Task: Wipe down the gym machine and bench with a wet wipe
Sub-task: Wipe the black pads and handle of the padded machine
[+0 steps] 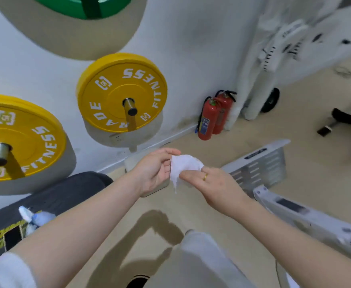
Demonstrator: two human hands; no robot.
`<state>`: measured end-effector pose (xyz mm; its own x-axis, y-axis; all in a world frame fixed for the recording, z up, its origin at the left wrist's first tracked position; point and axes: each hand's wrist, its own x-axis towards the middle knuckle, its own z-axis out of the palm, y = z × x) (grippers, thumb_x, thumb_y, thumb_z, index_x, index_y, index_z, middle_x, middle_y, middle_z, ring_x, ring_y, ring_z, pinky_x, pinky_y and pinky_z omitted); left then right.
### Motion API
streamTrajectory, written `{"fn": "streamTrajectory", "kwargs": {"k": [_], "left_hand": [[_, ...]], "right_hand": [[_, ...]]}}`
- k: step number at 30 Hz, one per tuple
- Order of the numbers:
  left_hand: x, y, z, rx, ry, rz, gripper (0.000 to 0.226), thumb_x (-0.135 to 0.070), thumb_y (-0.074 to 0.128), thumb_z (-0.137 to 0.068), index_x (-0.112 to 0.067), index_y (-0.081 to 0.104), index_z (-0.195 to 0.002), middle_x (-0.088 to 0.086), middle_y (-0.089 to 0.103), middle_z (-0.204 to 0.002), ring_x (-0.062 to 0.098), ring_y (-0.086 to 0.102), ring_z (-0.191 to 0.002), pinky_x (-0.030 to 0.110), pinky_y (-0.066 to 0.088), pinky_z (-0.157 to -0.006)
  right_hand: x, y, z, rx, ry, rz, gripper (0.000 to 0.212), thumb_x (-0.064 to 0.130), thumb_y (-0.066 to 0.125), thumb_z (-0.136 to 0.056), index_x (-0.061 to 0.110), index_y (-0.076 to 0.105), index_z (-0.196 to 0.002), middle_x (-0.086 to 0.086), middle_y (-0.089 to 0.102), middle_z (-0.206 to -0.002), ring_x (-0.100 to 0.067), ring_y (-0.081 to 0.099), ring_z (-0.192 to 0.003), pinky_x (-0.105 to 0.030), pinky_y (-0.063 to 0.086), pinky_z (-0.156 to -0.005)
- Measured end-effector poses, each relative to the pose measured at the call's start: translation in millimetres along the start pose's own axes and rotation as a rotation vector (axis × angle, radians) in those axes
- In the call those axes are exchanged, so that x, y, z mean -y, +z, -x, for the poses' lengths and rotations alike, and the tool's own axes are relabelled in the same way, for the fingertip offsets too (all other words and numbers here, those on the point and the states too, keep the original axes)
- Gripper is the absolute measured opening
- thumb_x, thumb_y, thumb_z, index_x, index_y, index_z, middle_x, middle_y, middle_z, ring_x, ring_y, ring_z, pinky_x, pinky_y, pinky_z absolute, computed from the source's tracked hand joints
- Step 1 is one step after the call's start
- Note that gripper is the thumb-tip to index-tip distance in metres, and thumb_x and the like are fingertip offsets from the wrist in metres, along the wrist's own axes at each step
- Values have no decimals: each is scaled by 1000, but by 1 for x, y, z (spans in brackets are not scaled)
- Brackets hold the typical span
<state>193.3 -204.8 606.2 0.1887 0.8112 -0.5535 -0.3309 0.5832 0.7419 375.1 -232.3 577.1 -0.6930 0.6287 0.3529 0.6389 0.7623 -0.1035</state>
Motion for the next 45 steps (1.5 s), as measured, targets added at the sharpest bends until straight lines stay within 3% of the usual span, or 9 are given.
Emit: {"fn": "streamTrajectory", "kwargs": {"k": [7, 10, 15, 20, 24, 28, 35, 39, 45], "left_hand": [[70, 10, 60, 233, 50, -639, 18, -4, 58, -87, -17, 56, -76, 3, 53, -66, 15, 55, -59, 24, 44, -56], [93, 34, 81, 488, 82, -899, 22, 0, 62, -84, -21, 56, -83, 13, 46, -72, 23, 45, -68, 28, 34, -55], [127, 96, 113, 795, 166, -1022, 23, -7, 68, -77, -28, 62, -84, -1, 46, -56, 13, 43, -56, 25, 32, -55], [175, 151, 142, 875, 196, -1089, 19, 1, 66, -80, -15, 59, -74, -6, 55, -52, 5, 50, -50, 19, 42, -54], [236, 199, 174, 842, 149, -1080, 24, 2, 60, -85, -13, 53, -66, -10, 52, -44, 6, 50, -47, 20, 50, -55], [319, 246, 224, 737, -123, -1061, 28, -8, 53, -92, -14, 48, -65, -1, 49, -49, 5, 50, -42, 20, 56, -57], [432, 334, 307, 733, -545, -659, 24, -16, 37, -93, -7, 58, -85, 9, 68, -74, 20, 68, -69, 33, 57, -71], [468, 371, 323, 780, -702, -554, 64, -50, 23, -95, -1, 63, -98, 16, 69, -94, 27, 64, -95, 36, 47, -85], [496, 431, 291, 942, -703, -714, 86, -72, 12, -85, -9, 69, -99, 7, 61, -104, 19, 48, -103, 32, 32, -97]], "right_hand": [[105, -12, 114, -28, 428, -239, 35, 45, 40, -92, 16, 50, -110, -2, 64, -107, -25, 63, -92, -38, 54, -75], [123, -40, 151, -270, 771, -350, 36, 38, 60, -84, 19, 51, -114, 4, 56, -121, -9, 52, -112, -11, 35, -96], [153, -83, 212, -209, 1061, -709, 50, 18, 76, -75, 30, 50, -117, 14, 60, -114, 6, 57, -105, -14, 42, -93], [187, -116, 294, -238, 1284, -691, 10, 12, 71, -80, 18, 63, -82, 3, 60, -79, -5, 53, -75, -19, 40, -71], [213, -128, 373, -672, 1519, -896, 19, 3, 65, -82, 14, 58, -70, -4, 56, -72, -17, 51, -74, -28, 40, -70], [239, -137, 444, -937, 1790, -502, 21, 9, 63, -82, 20, 53, -67, 2, 57, -68, -20, 53, -71, -29, 41, -63], [279, -171, 554, -536, 1564, -121, 24, 21, 50, -92, 21, 62, -112, 1, 70, -103, -19, 62, -96, -33, 48, -79], [284, -184, 623, -383, 1395, -119, 40, 32, 53, -85, 18, 59, -122, 5, 62, -126, -16, 59, -112, -28, 48, -91], [231, -204, 690, -300, 1274, 30, 32, 21, 47, -84, 24, 60, -113, 1, 70, -112, -21, 70, -82, -25, 56, -61]]}}
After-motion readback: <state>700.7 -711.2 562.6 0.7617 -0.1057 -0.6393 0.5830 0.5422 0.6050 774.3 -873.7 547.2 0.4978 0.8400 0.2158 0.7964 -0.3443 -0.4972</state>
